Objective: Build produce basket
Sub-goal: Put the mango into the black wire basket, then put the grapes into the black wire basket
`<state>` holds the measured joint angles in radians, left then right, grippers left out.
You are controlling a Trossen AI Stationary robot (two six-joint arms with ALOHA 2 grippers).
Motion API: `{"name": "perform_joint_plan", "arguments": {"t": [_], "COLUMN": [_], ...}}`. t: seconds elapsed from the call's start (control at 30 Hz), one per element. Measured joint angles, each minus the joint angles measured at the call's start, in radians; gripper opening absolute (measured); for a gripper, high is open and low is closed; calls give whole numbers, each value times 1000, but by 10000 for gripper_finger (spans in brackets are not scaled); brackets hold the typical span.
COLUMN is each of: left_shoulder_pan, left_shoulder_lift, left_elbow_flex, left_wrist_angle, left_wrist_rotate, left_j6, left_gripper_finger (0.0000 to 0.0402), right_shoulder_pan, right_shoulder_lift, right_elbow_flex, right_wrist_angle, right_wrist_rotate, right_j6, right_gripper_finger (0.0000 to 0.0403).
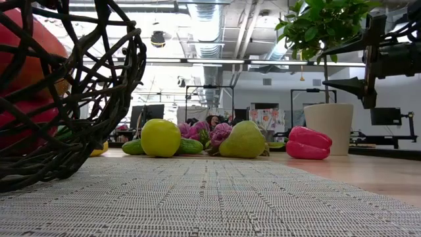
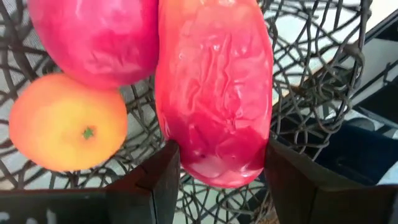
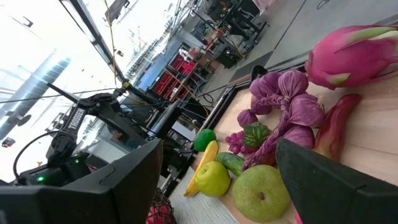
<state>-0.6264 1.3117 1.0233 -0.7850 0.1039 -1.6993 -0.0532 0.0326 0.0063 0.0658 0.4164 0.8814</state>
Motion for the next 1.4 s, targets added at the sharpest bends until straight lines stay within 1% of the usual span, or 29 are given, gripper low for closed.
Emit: {"name": "perform_joint_plan", "arguments": {"t": [0.1, 0.3, 0.4, 0.5, 0.77, 1.13, 1.27, 1.4], "left_shoulder_pan": [1, 1, 10, 24, 71, 162, 207, 257], "left_shoulder_lift": [0, 0, 0, 0, 0, -1, -1, -6], "left_elbow_flex": [0, 0, 0, 0, 0, 0, 0, 0], "left_wrist_angle": [-6, -12, -12, -12, -12, -11, 1, 68], "left_wrist_rotate": [-18, -24, -26, -31, -86, -117, -115, -82], "left_j6": [4, -4, -3, 1, 13, 108, 160, 225], "left_gripper_finger": [185, 226, 237, 240, 250, 251, 251, 251], "right_shoulder_pan": [0, 0, 0, 0, 0, 0, 0, 0], "right_shoulder_lift": [0, 0, 0, 0, 0, 0, 0, 0], "right_elbow_flex": [0, 0, 0, 0, 0, 0, 0, 0], "right_wrist_angle": [0, 0, 0, 0, 0, 0, 0, 0], "right_wrist_rotate": [0, 0, 0, 0, 0, 0, 0, 0], "right_j6": [0, 0, 0, 0, 0, -1, -1, -1], "right_gripper_finger": [333, 333, 333, 333, 333, 333, 333, 333]}}
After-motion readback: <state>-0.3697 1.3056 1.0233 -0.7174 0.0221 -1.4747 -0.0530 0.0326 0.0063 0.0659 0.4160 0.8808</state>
